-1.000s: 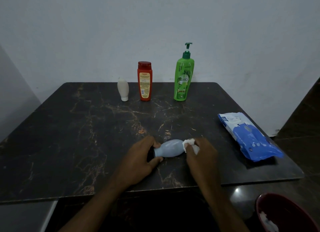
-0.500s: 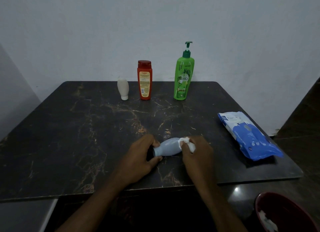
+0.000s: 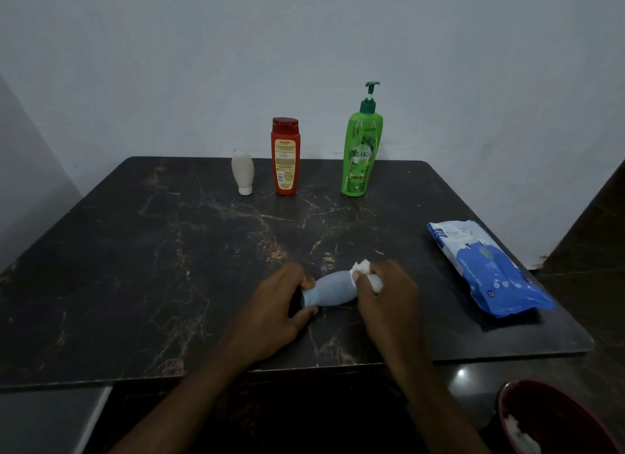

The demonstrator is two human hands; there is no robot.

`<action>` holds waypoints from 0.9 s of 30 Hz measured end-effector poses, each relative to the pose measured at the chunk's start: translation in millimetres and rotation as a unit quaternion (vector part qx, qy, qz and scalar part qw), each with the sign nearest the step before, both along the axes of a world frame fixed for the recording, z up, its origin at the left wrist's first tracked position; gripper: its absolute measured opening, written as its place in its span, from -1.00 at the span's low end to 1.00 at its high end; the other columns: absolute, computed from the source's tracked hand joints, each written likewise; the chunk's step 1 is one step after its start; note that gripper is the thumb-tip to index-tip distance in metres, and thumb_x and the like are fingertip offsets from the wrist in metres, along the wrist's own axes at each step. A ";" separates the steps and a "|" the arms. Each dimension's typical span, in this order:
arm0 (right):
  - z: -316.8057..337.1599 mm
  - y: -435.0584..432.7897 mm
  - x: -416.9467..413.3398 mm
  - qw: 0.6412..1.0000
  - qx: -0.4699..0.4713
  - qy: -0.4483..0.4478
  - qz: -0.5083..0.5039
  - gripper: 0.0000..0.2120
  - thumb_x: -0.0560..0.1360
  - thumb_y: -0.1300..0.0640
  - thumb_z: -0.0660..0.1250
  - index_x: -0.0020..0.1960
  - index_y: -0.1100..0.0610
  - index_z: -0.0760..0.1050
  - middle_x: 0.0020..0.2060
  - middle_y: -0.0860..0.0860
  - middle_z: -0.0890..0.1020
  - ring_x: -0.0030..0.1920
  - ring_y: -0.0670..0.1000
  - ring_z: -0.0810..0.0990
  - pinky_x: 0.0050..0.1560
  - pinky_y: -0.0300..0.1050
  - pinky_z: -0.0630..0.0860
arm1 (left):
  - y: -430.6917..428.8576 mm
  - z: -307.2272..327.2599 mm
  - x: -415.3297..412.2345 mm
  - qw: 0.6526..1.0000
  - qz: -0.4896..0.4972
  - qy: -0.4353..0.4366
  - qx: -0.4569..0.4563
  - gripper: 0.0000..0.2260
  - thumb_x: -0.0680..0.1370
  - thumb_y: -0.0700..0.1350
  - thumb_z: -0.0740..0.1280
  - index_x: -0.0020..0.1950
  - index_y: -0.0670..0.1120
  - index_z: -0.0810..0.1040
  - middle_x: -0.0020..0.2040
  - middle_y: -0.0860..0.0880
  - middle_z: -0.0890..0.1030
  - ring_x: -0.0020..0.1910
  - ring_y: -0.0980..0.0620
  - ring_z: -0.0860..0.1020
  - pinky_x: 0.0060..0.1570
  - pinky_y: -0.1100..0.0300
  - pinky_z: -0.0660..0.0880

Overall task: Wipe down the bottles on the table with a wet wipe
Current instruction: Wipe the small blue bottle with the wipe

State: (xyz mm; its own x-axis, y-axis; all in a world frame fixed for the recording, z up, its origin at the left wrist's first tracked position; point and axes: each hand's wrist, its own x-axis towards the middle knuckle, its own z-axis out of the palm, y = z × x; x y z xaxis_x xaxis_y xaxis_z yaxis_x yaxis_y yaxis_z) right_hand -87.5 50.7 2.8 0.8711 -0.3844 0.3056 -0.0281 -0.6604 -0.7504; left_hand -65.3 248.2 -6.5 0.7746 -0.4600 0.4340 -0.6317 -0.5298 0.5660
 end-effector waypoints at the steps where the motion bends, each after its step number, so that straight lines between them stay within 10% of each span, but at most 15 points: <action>1: 3.0 9.5 -4.4 1.000 -0.002 -0.020 0.014 -0.87 0.54 0.13 0.36 0.04 0.16 0.59 -0.06 0.00 0.55 -0.09 -0.05 0.52 -0.15 -0.44 0.33 | -0.7 0.8 -0.6 1.000 0.002 -0.001 0.000 -0.67 0.46 -0.17 0.54 0.06 0.06 0.46 0.08 0.21 0.54 0.08 0.19 0.55 0.03 0.23 0.52; 6: -1.7 45.9 -19.8 0.986 -0.072 -0.082 0.127 -0.89 0.52 0.20 0.32 0.00 0.10 0.60 -0.05 -0.10 0.51 -0.12 -0.14 0.52 -0.10 -0.39 0.45 | -2.4 2.4 -3.0 1.000 0.010 -0.006 0.008 -0.74 0.51 -0.17 0.50 -0.04 0.02 0.42 -0.03 0.16 0.48 -0.06 0.17 0.51 -0.11 0.23 0.47; 12: 1.5 0.0 -1.7 0.998 -0.041 -0.032 0.020 -0.88 0.55 0.16 0.31 0.01 0.19 0.56 -0.07 0.06 0.55 -0.06 0.07 0.54 -0.12 -0.33 0.30 | -2.3 4.8 -3.4 1.000 -0.007 -0.029 0.010 -0.68 0.46 -0.26 0.51 0.05 0.02 0.46 0.09 0.16 0.50 0.06 0.21 0.52 0.01 0.35 0.48; 16: 18.5 12.9 8.4 0.984 -0.028 0.168 -0.050 -0.74 0.61 0.22 0.21 0.28 0.25 0.41 0.27 0.11 0.45 0.23 0.10 0.49 0.23 -0.11 0.40 | -3.5 4.6 -4.7 0.999 -0.012 -0.048 0.022 -0.74 0.47 -0.31 0.45 0.05 -0.05 0.49 0.10 0.11 0.49 0.04 0.15 0.53 -0.04 0.20 0.52; 20: 20.8 41.6 -18.5 0.984 -0.137 0.000 0.117 -0.79 0.52 0.17 0.31 0.14 0.01 0.52 0.11 -0.07 0.38 -0.02 -0.06 0.49 -0.05 -0.21 0.48 | -4.9 4.3 -6.2 0.997 -0.018 -0.073 0.024 -0.74 0.48 -0.38 0.39 0.04 -0.08 0.49 0.09 0.08 0.47 0.00 0.13 0.51 -0.10 0.23 0.49; 27: 13.4 37.1 -16.2 0.986 -0.137 0.006 0.094 -0.66 0.50 0.24 0.31 0.23 -0.02 0.53 0.14 -0.07 0.39 -0.05 -0.08 0.46 -0.06 -0.27 0.43 | -2.1 2.8 -4.7 1.000 0.009 -0.023 0.010 -0.72 0.48 -0.29 0.42 0.00 0.03 0.44 0.00 0.16 0.50 -0.04 0.17 0.52 -0.14 0.18 0.50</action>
State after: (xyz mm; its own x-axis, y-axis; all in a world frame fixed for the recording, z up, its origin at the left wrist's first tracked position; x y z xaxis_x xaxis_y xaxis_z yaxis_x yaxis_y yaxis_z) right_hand -103.7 87.9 16.2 0.9233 -0.1199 0.3649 0.1066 -0.8326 -0.5435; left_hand -70.0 246.1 -3.7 0.7626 -0.4548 0.4600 -0.6467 -0.5517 0.5267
